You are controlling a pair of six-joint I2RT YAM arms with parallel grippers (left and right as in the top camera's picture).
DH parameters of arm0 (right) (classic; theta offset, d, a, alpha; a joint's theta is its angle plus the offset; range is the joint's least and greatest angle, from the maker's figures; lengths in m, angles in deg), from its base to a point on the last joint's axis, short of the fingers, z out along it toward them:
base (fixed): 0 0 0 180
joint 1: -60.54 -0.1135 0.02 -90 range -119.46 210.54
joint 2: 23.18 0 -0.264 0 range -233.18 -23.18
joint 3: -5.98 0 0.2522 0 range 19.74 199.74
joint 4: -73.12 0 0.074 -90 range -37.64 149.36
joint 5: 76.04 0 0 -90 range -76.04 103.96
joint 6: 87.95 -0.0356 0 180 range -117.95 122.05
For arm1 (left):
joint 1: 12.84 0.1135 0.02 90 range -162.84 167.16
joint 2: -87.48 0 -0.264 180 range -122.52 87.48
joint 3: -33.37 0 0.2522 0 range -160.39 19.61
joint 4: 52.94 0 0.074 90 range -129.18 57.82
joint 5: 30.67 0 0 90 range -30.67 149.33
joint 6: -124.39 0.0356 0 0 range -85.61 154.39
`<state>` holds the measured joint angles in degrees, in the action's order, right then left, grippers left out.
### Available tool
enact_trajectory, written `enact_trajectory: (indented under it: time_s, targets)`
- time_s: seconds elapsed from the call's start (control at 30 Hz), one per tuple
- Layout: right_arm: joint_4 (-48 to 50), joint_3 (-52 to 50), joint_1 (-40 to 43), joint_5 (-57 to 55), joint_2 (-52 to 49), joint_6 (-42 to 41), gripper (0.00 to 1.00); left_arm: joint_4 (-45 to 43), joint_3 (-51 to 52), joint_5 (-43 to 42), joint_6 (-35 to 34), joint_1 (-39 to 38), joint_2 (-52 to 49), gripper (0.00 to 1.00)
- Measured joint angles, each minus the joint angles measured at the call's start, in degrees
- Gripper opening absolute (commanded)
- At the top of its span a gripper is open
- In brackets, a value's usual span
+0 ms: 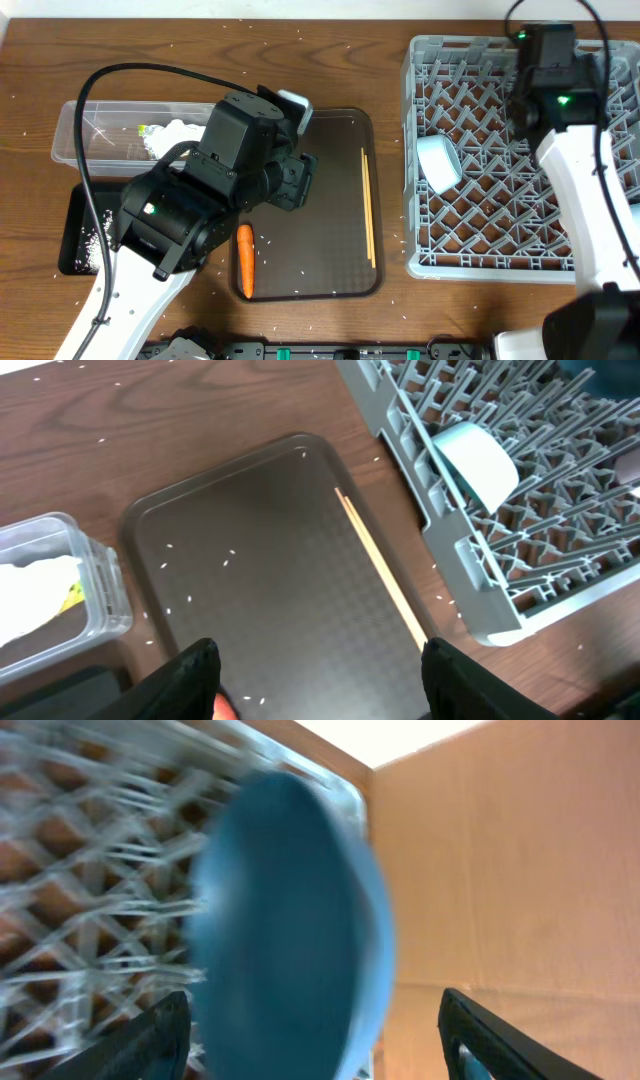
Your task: Sort waste into correct bins and load items into the dishwasher rack
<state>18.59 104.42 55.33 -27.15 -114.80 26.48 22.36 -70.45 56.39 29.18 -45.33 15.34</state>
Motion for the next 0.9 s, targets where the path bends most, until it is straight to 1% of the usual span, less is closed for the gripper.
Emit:
enact_trajectory:
  time_s: [0.1, 0.13, 0.27, 0.33, 0.4, 0.43, 0.47, 0.53, 0.63, 0.73, 0.8, 0.9]
  targets:
    - [-3.3, 0.0, -3.7, 1.4, 1.4, -3.3, 0.85, 1.1, 0.0, 2.7, 0.3, 0.0, 0.1, 0.65]
    - [-4.9, 0.0, -5.0, 2.0, 2.0, -6.0, 0.86, 1.6, 0.0, 4.0, 0.4, 0.1, 0.2, 0.65]
    - [-12.3, 0.0, -8.0, 6.8, 6.4, -16.6, 0.85, 3.4, 0.0, 7.3, 0.3, 1.4, 1.8, 0.65]
    - [-15.3, 0.0, -8.3, 11.5, 10.8, -22.7, 0.8, 5.7, 0.0, 8.1, -0.7, 2.5, 2.9, 0.65]
    - [-17.3, 0.0, -8.3, 16.8, 15.7, -27.9, 0.78, 9.0, 0.0, 8.6, -2.1, 4.2, 3.5, 0.65]
    - [-18.1, 0.0, -8.3, 19.4, 18.0, -30.0, 0.75, 11.0, 0.0, 8.7, -2.8, 4.9, 3.5, 0.65]
    - [-19.1, 0.0, -8.3, 22.4, 20.4, -31.9, 0.74, 12.9, 0.2, 8.7, -3.8, 5.6, 3.4, 0.65]
    - [-20.8, 0.0, -8.3, 28.7, 24.7, -35.1, 0.74, 16.3, 1.6, 8.3, -5.9, 6.9, 2.8, 0.65]
    - [-24.2, 0.1, -8.3, 35.1, 28.3, -37.5, 0.74, 19.5, 6.1, 7.8, -9.9, 7.3, 1.2, 0.65]
    - [-28.5, 0.1, -8.3, 38.8, 29.6, -38.9, 0.74, 18.3, 13.2, 7.6, -13.9, 7.3, -0.5, 0.65]
    - [-31.1, 0.1, -8.3, 40.3, 29.5, -39.4, 0.68, 15.7, 18.6, 7.3, -16.0, 7.3, -1.2, 0.65]
    - [-33.8, 0.1, -8.3, 41.5, 28.8, -40.2, 0.66, 10.2, 26.4, 6.3, -17.8, 7.3, -1.5, 0.64]
